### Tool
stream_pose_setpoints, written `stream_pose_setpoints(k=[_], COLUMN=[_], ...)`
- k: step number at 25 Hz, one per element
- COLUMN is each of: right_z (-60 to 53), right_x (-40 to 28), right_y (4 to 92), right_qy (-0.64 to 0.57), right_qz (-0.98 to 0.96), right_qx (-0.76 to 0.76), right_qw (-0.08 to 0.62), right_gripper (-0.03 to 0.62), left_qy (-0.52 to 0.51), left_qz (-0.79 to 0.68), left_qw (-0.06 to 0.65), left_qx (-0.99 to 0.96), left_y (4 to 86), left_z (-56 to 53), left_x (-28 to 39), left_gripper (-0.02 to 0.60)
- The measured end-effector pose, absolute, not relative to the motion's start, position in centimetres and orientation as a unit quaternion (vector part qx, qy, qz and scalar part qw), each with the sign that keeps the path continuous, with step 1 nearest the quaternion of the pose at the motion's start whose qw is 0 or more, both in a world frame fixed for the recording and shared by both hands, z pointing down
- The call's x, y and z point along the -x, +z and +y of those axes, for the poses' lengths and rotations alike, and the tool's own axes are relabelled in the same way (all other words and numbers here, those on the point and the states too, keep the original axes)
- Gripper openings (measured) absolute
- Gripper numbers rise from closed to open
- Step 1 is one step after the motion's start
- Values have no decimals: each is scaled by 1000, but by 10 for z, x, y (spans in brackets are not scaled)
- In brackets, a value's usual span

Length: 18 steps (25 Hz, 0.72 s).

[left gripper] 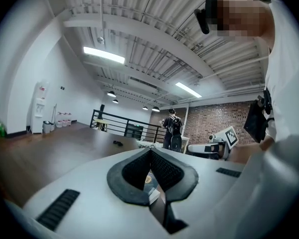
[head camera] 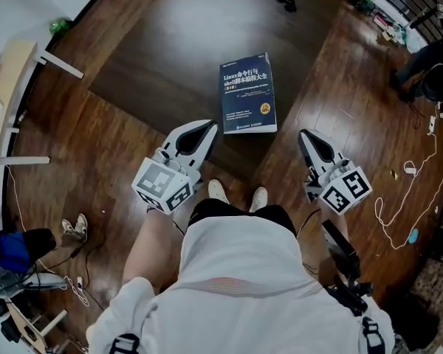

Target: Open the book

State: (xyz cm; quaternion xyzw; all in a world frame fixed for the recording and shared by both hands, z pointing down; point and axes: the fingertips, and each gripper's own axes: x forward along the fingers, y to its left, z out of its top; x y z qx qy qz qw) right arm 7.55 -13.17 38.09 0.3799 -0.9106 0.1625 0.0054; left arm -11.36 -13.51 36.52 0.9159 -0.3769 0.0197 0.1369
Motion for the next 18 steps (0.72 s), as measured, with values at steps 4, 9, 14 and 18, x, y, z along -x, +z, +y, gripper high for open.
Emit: stream_pose_setpoints(k=[4, 9, 14, 18], right_z=[-135, -142, -147, -147], right_x=[-70, -80, -94, -109], right_y=[386, 396, 406, 420], right_qy=[165, 178, 188, 201], right_qz=[-909, -908, -905, -900], right_qx=[-383, -379, -381, -387], right_qw=[8, 5, 2, -1], right_gripper=[-6, -6, -6, -6], left_qy=[36, 52, 123, 170], left_qz=[-369, -338, -308, -263], left_qw=[138, 152, 137, 148], left_qx=[-919, -927, -933, -938], left_y=[380, 398, 428, 464], left_z=[-140, -144, -158, -168], left_x=[112, 91, 67, 37], left_gripper=[11, 11, 52, 105])
